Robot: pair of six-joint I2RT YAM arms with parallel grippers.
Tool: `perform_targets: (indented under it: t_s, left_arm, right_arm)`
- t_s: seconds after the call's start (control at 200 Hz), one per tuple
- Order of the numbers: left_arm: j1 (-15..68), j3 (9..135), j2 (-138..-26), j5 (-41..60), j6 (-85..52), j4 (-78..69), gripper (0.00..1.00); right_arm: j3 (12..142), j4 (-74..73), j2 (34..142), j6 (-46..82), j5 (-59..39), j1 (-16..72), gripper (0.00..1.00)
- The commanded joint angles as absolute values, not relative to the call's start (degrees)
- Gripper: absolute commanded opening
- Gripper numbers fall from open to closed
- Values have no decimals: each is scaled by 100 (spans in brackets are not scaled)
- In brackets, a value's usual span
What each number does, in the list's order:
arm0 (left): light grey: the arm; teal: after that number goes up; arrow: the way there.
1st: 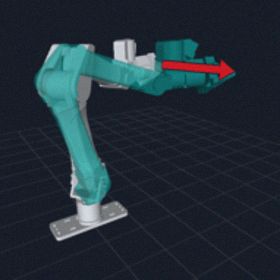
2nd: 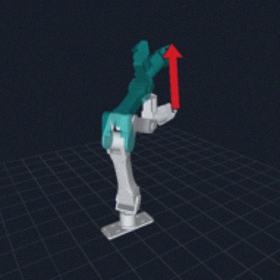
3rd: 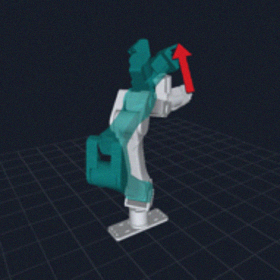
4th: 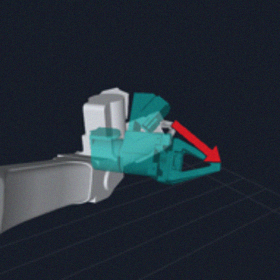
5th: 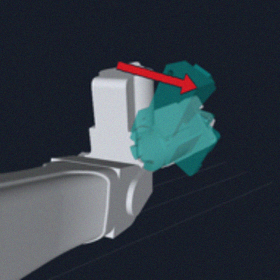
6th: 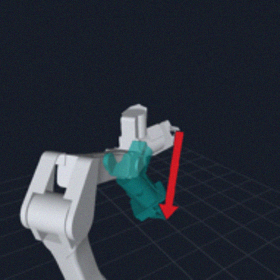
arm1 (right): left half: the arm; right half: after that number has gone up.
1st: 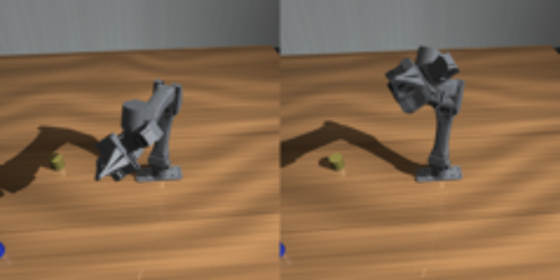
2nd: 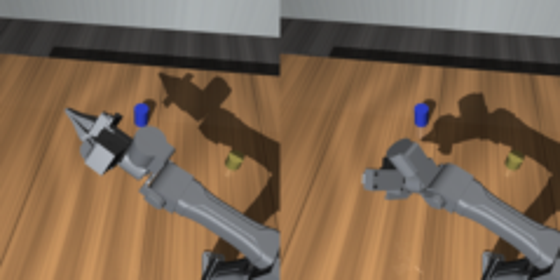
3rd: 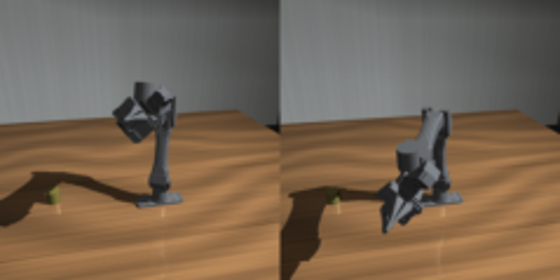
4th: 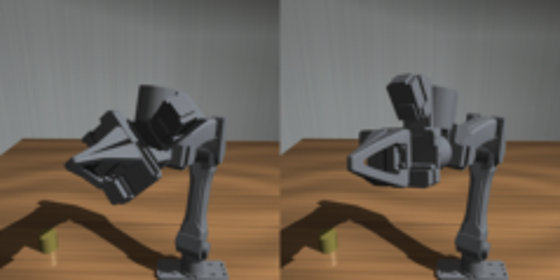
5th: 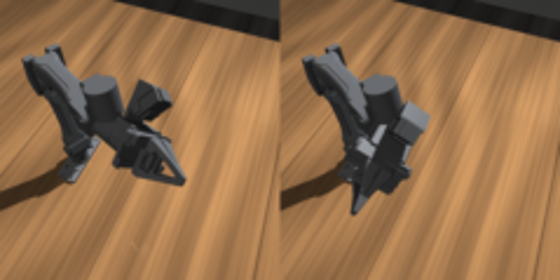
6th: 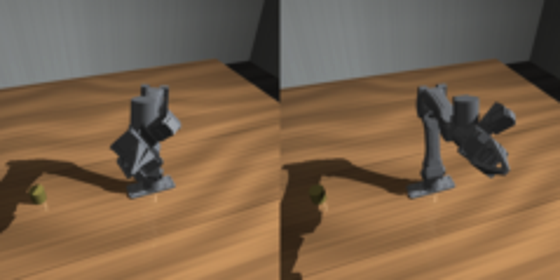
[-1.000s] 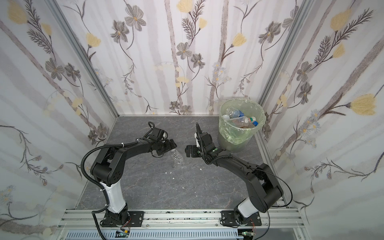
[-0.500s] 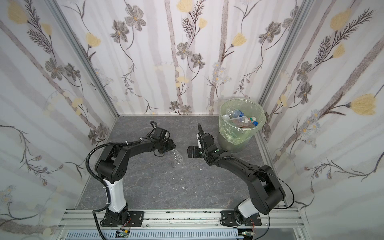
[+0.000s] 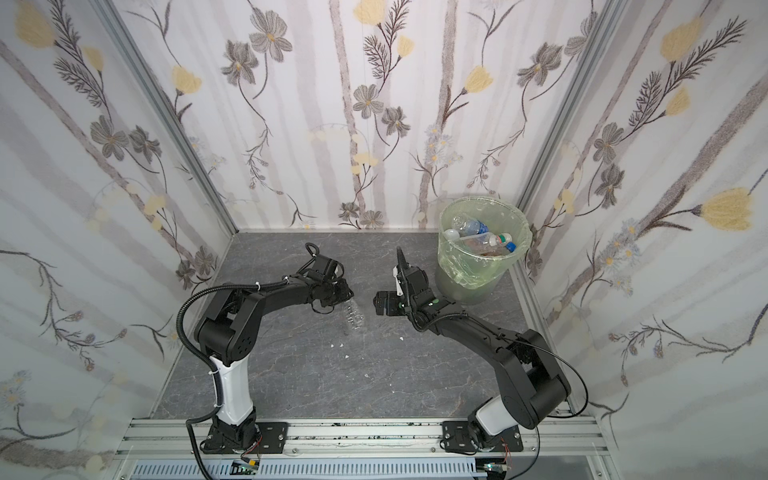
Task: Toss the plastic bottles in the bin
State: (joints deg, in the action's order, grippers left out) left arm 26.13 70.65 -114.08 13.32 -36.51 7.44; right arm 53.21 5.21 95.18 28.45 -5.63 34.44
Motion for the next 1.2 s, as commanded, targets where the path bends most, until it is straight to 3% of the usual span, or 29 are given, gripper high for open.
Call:
perform_targets:
  t_s: [0.0, 0.435, 1.194]
  left_arm:
    - [2656, 7101, -11457, 1258, -3665, 1011, 26]
    - [2654, 7698, -11180, 1367, -3765, 1011, 18]
    - [2755, 8306, -10006, 1880, -4148, 937, 17]
  right_arm:
    - [5253, 343, 9477, 2891, -517, 3446, 100]
    - [5265, 343, 9346, 2795, -626, 3465, 100]
    - [6047, -588, 9594, 3079, -1585, 3687, 100]
